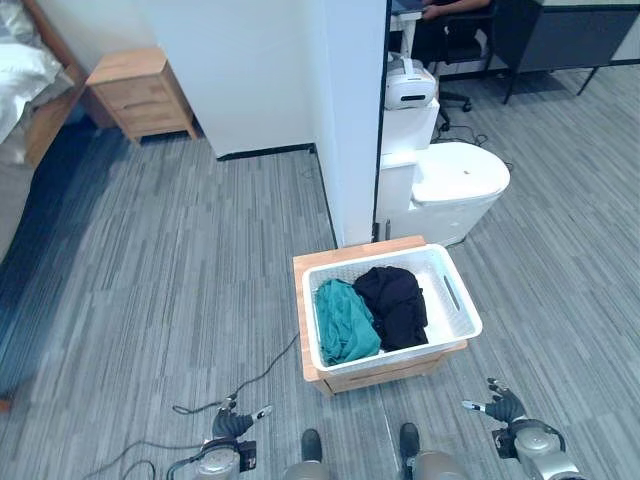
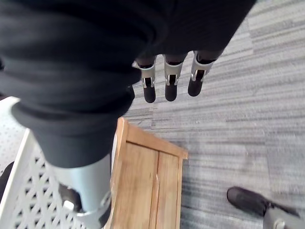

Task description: Grab the laundry basket,head to the washer,open it,put in the laundry and shut it.

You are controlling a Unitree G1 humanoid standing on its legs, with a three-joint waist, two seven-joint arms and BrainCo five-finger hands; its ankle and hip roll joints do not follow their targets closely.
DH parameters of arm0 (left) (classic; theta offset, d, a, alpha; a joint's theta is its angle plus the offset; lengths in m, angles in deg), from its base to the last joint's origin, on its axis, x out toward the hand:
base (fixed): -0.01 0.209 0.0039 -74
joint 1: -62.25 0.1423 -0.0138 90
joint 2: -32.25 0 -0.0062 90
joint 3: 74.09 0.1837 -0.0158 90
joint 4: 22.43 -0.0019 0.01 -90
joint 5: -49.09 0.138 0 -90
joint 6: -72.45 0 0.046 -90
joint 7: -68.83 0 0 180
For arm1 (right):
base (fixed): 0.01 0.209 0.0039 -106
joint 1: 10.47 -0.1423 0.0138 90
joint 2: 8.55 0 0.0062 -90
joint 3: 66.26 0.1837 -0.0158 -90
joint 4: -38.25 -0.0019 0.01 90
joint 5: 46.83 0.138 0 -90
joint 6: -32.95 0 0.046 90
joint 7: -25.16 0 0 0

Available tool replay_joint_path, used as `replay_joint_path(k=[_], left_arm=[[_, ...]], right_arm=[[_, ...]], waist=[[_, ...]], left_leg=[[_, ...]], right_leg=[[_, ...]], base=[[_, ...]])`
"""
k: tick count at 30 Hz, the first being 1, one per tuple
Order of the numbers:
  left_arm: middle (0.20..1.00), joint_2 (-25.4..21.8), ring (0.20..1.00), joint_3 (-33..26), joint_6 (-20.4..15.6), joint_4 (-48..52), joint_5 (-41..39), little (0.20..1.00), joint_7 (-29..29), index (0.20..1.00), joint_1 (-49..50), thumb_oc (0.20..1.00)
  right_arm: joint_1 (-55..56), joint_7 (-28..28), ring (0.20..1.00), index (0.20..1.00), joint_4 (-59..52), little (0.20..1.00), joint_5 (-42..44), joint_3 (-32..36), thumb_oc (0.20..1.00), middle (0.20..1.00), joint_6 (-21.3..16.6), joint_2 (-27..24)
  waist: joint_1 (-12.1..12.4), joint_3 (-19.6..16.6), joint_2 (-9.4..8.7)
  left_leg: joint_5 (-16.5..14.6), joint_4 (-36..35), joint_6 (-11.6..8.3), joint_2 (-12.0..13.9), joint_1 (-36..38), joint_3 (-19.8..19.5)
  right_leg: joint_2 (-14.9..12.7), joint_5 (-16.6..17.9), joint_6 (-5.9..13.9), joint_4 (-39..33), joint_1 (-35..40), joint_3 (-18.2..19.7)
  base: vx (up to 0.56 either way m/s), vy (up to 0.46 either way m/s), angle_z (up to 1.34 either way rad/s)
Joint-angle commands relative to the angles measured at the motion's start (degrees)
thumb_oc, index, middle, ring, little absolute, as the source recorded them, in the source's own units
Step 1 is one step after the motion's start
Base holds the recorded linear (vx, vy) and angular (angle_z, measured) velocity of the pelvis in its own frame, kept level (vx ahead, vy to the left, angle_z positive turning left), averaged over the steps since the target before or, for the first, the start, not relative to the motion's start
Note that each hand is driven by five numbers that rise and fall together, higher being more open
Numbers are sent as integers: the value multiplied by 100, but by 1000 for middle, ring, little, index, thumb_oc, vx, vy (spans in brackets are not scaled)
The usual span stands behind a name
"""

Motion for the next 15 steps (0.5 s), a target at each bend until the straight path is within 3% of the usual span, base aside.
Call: replay_joint_path(k=[1,5,8,9,15], left_arm=[[1000,-233,1000,31,-192,62,-55,1000,-18,1000,-213,1000],[1000,-179,1000,90,-144,-59,31,1000,36,1000,-273,1000],[1000,-184,1000,17,-141,-83,-5,1000,28,1000,-217,1000],[1000,-214,1000,-34,-142,-13,-14,1000,11,1000,-136,1000],[1000,-344,1000,-168,-132,336,12,1000,-17,1000,-1,1000]], right_arm=[[-210,-106,1000,1000,104,1000,133,9,1000,1000,-187,-86],[-158,-147,1000,1000,154,1000,231,100,1000,1000,-203,-76],[-185,-159,1000,1000,158,1000,193,70,1000,1000,-187,-55],[-167,-163,1000,1000,76,1000,140,35,1000,1000,-195,-48],[-118,-243,1000,1000,-372,1000,-22,108,1000,1000,-198,-138]], waist=[[-72,-85,-503],[-54,-73,-533],[-13,-53,-509],[56,-76,-514],[122,-180,-529]], left_leg=[[-1212,765,71,-335,685,311],[-1365,636,261,-843,367,245],[-1376,474,303,-949,325,233],[-1411,431,363,-1081,315,-21],[-1311,31,397,-1072,669,114]], right_leg=[[-399,-27,407,-500,277,223],[-362,-33,374,-732,472,93],[-269,-32,381,-752,469,157],[-212,-19,385,-773,509,206],[-189,-70,392,-787,700,213]], base=[[9,-145,53],[-12,-81,30],[11,-1,29],[70,14,-14],[110,30,-18]])
